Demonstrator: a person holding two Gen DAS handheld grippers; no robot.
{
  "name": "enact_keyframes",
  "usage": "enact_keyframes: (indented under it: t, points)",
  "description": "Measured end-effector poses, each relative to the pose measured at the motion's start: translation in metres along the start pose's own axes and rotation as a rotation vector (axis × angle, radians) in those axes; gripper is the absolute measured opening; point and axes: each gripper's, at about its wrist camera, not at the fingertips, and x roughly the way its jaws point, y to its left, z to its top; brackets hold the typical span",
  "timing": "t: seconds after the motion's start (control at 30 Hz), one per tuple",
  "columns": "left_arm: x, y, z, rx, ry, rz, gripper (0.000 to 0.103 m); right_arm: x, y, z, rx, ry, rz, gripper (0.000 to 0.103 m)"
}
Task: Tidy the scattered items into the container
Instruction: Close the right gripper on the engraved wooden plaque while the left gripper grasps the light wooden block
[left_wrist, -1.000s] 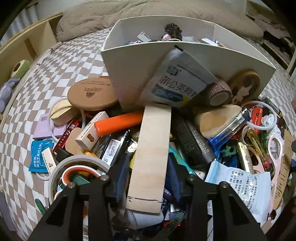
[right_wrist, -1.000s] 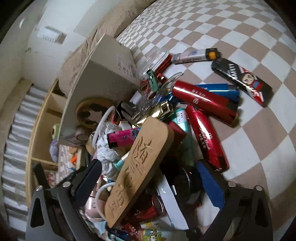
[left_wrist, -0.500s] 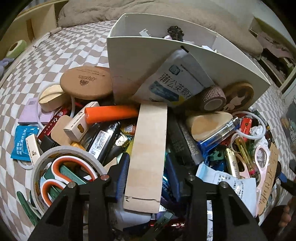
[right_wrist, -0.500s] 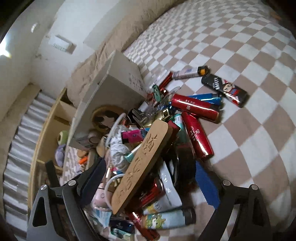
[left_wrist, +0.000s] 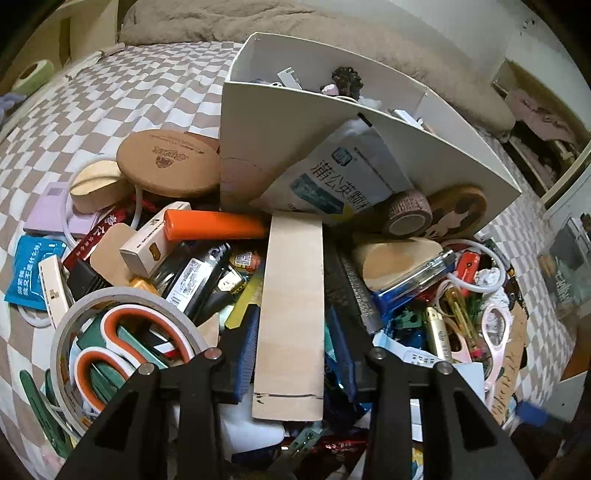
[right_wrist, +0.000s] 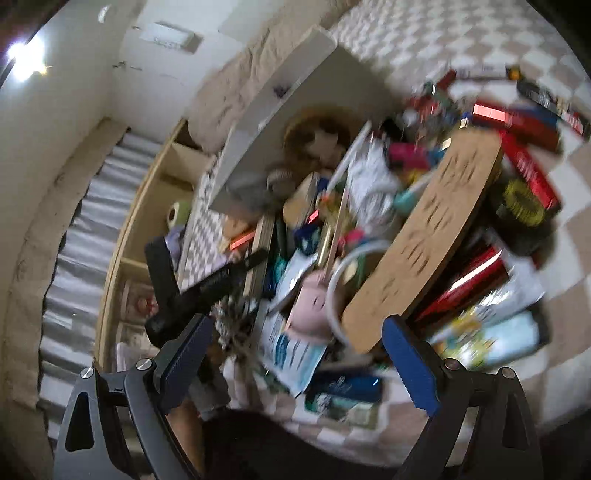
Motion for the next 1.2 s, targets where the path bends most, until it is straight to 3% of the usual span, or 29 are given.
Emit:
enact_keyframes:
  t: [0.13, 0.2, 0.3, 0.43, 0.5, 0.63, 0.73, 1.03, 1.2]
  points:
    - [0.001, -0.003, -0.002, 0.013, 0.004, -0.003, 0.033, 0.005, -0.009, -0.012, 0.036, 0.025, -0.027, 0.089]
    - [0.001, -0.004, -0.002, 0.01, 0.004, -0.004, 0.033, 0.008, -0.016, -0.015, 0.046, 0.026, -0.05, 0.067]
    - [-0.001, -0.003, -0.004, -0.006, 0.002, -0.014, 0.033, 0.01, -0.028, -0.016, 0.081, 0.01, -0.072, 0.044]
    - [-0.006, -0.001, -0.008, -0.018, -0.001, -0.027, 0.033, 0.008, -0.042, -0.015, 0.131, -0.027, -0.065, 0.033]
    - [-0.009, 0.0, -0.011, -0.021, -0.002, -0.031, 0.033, 0.005, -0.045, -0.014, 0.136, -0.053, -0.075, 0.02]
    - [-0.011, 0.004, -0.01, -0.031, -0.008, -0.05, 0.033, -0.006, -0.046, -0.013, 0.118, -0.071, -0.055, 0.016]
    - [-0.014, 0.008, -0.013, -0.035, -0.009, -0.054, 0.032, -0.025, -0.044, -0.009, 0.073, -0.076, -0.086, 0.016]
    - [-0.008, 0.0, -0.006, -0.005, -0.002, -0.015, 0.033, -0.104, -0.073, 0.031, 0.065, -0.157, -0.352, 0.015]
    - [-0.008, 0.001, -0.008, -0.003, -0.004, -0.009, 0.032, -0.109, -0.07, 0.049, -0.001, -0.166, -0.461, 0.018]
